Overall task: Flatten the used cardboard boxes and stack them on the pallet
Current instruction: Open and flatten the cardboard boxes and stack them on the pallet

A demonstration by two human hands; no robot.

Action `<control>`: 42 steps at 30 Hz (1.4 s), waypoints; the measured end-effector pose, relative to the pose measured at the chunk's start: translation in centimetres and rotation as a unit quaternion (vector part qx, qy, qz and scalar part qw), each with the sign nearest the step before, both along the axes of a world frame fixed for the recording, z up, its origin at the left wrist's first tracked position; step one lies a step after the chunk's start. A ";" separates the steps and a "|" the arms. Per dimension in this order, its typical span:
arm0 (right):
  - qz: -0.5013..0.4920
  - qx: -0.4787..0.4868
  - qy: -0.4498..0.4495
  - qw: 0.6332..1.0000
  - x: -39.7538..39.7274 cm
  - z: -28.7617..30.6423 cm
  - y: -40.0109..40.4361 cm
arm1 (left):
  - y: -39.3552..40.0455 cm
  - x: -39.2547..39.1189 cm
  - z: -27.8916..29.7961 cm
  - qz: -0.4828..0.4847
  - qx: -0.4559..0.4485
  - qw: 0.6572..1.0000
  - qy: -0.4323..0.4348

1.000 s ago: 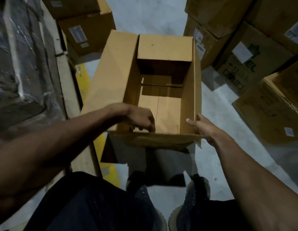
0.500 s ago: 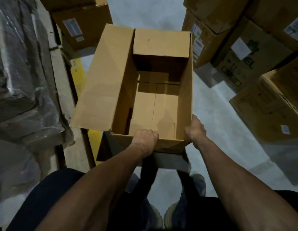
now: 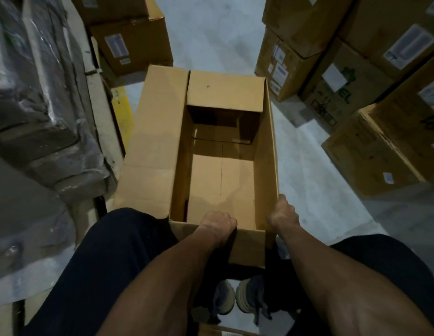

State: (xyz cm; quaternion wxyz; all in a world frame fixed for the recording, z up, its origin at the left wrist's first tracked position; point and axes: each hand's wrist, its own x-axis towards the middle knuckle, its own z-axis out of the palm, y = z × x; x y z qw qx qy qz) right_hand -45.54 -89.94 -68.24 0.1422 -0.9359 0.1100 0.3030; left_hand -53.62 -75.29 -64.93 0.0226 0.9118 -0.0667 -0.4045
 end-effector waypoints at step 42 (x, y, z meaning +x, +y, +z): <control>0.165 0.095 -0.314 0.930 17.8 -2.3 10.8 | 19.3 17.4 -7.9 0.492 -0.007 0.832 -0.256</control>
